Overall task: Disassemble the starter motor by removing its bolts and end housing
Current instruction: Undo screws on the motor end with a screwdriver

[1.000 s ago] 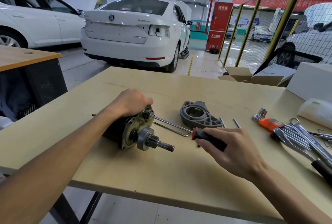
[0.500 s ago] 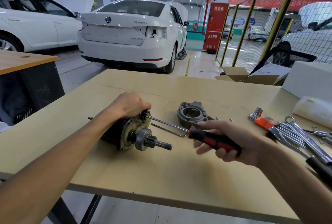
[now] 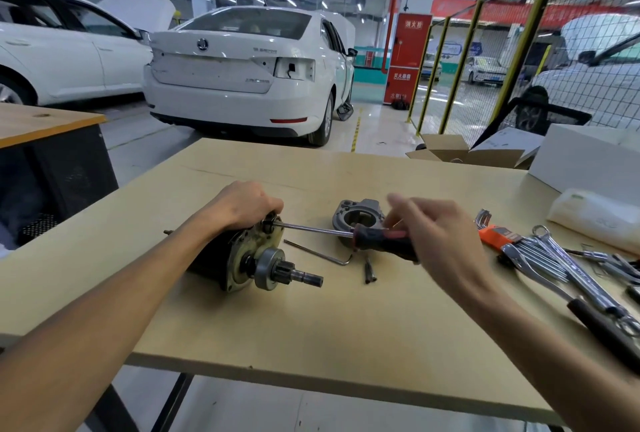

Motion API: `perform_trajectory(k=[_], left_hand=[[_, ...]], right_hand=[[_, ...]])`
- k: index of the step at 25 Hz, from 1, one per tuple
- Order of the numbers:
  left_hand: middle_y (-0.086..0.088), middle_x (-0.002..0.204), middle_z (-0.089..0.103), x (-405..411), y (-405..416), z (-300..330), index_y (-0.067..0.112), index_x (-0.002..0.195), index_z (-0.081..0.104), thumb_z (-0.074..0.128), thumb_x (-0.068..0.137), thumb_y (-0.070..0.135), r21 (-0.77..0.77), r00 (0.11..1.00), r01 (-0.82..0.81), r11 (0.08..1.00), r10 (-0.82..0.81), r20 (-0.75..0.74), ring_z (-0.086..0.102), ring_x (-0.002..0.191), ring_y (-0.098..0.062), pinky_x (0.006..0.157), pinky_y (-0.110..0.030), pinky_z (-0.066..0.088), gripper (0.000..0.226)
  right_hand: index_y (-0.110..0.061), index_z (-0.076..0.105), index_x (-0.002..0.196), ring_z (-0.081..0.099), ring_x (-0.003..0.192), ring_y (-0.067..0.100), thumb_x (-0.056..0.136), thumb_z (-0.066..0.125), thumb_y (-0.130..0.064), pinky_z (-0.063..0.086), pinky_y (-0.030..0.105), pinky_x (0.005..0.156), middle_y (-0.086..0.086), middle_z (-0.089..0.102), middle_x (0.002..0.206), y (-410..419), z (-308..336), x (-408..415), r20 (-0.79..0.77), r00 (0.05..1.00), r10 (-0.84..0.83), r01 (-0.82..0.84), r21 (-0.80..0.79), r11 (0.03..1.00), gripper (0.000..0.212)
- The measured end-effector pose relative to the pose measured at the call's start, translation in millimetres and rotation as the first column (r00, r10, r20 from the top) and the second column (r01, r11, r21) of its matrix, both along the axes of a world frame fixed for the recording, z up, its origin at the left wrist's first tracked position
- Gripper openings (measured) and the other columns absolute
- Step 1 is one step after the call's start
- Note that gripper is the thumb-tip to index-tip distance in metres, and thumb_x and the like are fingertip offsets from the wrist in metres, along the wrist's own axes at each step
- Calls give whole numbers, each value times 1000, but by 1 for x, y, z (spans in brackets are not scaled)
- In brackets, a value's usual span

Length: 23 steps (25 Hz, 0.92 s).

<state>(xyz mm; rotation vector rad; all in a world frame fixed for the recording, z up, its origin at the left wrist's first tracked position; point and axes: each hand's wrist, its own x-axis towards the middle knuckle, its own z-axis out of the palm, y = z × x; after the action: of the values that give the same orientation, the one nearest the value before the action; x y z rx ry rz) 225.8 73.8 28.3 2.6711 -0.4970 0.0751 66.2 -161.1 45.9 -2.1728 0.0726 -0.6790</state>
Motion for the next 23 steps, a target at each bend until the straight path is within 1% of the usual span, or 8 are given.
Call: perform_trajectory(k=[2,4,8,12,15,18,19,23], left_hand=[[-5,68,64,-2,1,1,5,65,66,57,91,30,-14,1000,-7,1000,7,7,59,72,-25,68,-38,44,37],[-5,66,62,-2,1,1,6,61,62,57,90,29,-16,1000,-5,1000,5,19,56,68,-24,65,-37,42,38],[-1,55,56,0,1,-1,14,48,47,59,89,29,-40,999,-17,999,19,47,49,58,-19,56,-33,34,46],[-4,72,64,5,1,-2,11,63,64,54,93,28,40,999,20,999,-21,24,52,68,-20,63,-34,37,36],[-7,92,64,5,3,0,13,92,70,46,99,24,154,998,40,987,-48,47,55,87,-24,73,-32,35,27],[-16,120,64,7,4,-2,14,121,66,39,103,15,302,979,114,947,-158,128,57,110,-33,79,-32,35,32],[-17,123,62,8,5,-2,14,125,64,39,103,14,327,975,118,938,-173,143,56,112,-34,80,-33,35,33],[-17,122,62,12,6,-5,15,124,64,41,103,14,389,965,126,913,-204,167,57,110,-33,79,-31,35,31]], right_hand=[[-10,70,73,57,59,21,91,56,-33,40,23,42,7,72,68,-2,4,4,-222,967,123,38,607,794,33],[-4,70,82,50,46,16,90,57,-38,33,17,33,13,70,74,-8,2,5,-437,838,328,131,743,657,37],[-13,73,67,30,35,11,85,55,-67,22,19,34,2,53,50,-7,-3,-4,-640,726,253,-120,245,962,59],[-34,76,70,50,41,7,86,54,-66,38,24,44,-10,60,47,-6,-12,-7,56,996,65,-24,-548,836,42],[-20,74,72,55,53,14,94,59,-41,41,26,48,-4,65,59,-3,-16,-4,169,984,60,-53,-46,998,34],[-11,72,69,54,58,18,93,57,-30,37,21,45,10,67,73,1,-5,1,-30,991,132,-52,817,575,34],[-5,72,74,51,54,20,94,54,-37,34,24,45,15,66,72,-1,-2,4,-148,971,187,31,854,519,41],[0,67,90,24,47,14,93,55,-46,13,27,46,3,37,54,-25,0,0,-410,865,290,-70,473,878,47]])
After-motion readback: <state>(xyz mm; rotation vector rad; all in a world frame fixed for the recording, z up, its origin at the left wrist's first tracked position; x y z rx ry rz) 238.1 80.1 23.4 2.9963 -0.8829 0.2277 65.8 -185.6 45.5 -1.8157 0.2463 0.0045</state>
